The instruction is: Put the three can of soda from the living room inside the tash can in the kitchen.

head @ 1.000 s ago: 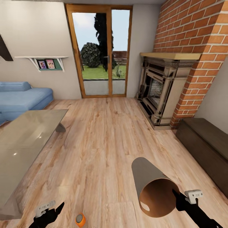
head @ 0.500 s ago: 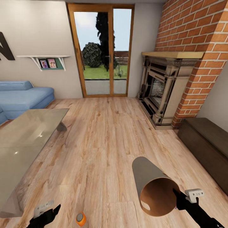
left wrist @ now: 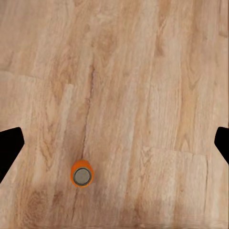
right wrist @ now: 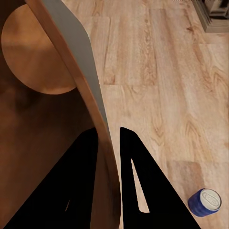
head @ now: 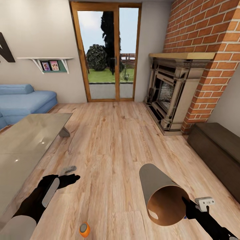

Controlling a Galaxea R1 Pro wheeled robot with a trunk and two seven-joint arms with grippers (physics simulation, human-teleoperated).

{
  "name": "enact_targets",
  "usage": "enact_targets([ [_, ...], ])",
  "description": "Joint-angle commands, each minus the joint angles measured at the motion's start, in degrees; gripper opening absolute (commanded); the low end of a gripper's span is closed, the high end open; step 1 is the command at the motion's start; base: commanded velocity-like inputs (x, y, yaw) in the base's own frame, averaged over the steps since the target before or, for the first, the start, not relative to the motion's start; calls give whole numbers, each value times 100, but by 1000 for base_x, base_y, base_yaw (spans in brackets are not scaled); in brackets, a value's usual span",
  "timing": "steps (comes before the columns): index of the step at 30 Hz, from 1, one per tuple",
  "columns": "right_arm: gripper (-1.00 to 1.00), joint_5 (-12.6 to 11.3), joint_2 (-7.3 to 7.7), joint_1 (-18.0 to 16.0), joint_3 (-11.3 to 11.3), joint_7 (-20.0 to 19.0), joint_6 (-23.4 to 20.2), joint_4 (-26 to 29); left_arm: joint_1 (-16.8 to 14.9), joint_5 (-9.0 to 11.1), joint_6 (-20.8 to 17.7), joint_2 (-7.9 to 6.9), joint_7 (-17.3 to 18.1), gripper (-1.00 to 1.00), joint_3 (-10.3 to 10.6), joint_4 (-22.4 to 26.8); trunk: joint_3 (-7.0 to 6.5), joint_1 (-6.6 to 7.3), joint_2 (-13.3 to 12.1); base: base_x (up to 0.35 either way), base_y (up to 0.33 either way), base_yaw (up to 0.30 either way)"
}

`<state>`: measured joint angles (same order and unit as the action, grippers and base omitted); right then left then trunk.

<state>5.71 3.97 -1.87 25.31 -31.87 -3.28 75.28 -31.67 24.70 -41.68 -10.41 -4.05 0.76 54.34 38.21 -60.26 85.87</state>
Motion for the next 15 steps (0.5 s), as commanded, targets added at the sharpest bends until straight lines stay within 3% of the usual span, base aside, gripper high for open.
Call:
enact_targets([
  [1, -100, -75, -1, -7, -2, -25, -19, 25, -59, -12, -11, 3, -73, 100, 75, -74, 19, -22, 42, 0, 0, 0],
  [3, -100, -73, -4, -13, -4, -25, -109, 95, -119, -8, -7, 13, -167, 100, 163, -232, 55, -66, 122, 0, 0, 0],
  [8, -100, -71, -4, -26, -53, -22, -926, 705, -198, -6, 278, 110, -283, 100, 291, -821, 144, -176, 323, 0, 0, 0],
  [9, -100, -71, -5, -32, -127, -22, -1244, 983, -211, -7, 379, 156, -298, 100, 313, -992, 162, -198, 363, 0, 0, 0],
  [12, -100, -71, 7, -77, -244, -22, -1641, 1264, -221, -8, 481, 206, -311, 100, 333, -1203, 216, -264, 483, 0, 0, 0],
  [14, -100, -70, 36, -526, -354, -15, -2294, 1476, -225, -11, 732, 245, -321, 100, 358, -1517, 252, -308, 564, 0, 0, 0],
  [15, -100, -70, 39, -613, -362, -15, -2395, 1491, -225, -12, 790, 248, -321, 100, 363, -1576, 270, -330, 604, 0, 0, 0],
])
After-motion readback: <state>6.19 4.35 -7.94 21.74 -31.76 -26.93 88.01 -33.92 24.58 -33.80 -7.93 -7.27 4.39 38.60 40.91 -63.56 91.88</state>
